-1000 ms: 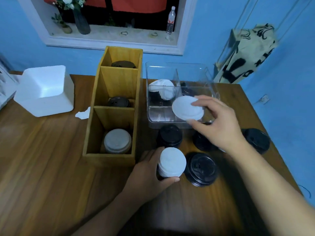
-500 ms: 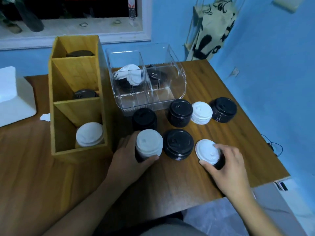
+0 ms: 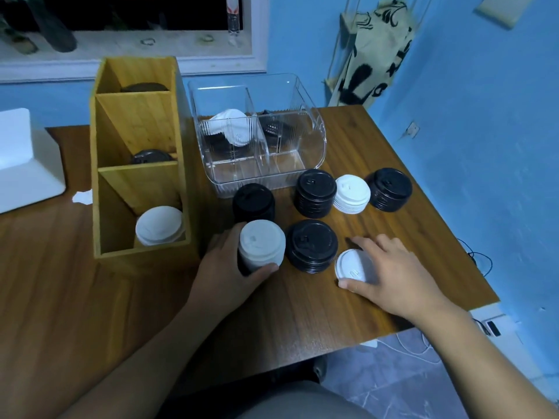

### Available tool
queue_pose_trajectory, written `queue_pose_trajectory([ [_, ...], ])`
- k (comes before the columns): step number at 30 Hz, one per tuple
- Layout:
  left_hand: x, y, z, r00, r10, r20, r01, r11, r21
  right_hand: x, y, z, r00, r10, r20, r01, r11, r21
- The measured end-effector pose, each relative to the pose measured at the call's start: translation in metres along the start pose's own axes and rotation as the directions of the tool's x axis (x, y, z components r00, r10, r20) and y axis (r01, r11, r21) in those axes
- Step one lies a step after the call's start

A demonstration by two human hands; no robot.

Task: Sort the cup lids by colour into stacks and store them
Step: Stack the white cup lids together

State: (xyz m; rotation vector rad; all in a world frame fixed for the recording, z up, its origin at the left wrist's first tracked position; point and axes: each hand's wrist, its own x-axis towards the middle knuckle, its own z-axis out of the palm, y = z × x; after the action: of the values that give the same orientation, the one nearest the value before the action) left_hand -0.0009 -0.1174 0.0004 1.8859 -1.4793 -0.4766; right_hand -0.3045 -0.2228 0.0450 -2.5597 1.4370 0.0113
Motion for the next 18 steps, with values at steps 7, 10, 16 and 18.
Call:
queue_pose_trajectory([
  [7,-0.001,-0.001,0.002,1.000,0.000,-0.015,0.001,1.000,0.016,-0.023,0.005,0.005,0.992,-0.109,-0.064,0.125,0.927,0.354],
  [10,-0.001,-0.001,0.002,1.000,-0.004,-0.016,0.005,1.000,0.016,-0.024,-0.017,-0.012,0.984,-0.078,-0.157,0.150,0.838,0.525],
  [16,-0.001,-0.004,0.004,1.000,0.014,-0.019,-0.014,1.000,0.011,0.013,-0.086,-0.048,0.937,-0.218,-0.272,0.332,0.793,0.510],
  [18,-0.001,-0.003,0.003,0.999,0.023,-0.036,-0.022,1.000,0.018,0.030,-0.107,-0.049,0.925,-0.204,-0.320,0.348,0.792,0.501],
])
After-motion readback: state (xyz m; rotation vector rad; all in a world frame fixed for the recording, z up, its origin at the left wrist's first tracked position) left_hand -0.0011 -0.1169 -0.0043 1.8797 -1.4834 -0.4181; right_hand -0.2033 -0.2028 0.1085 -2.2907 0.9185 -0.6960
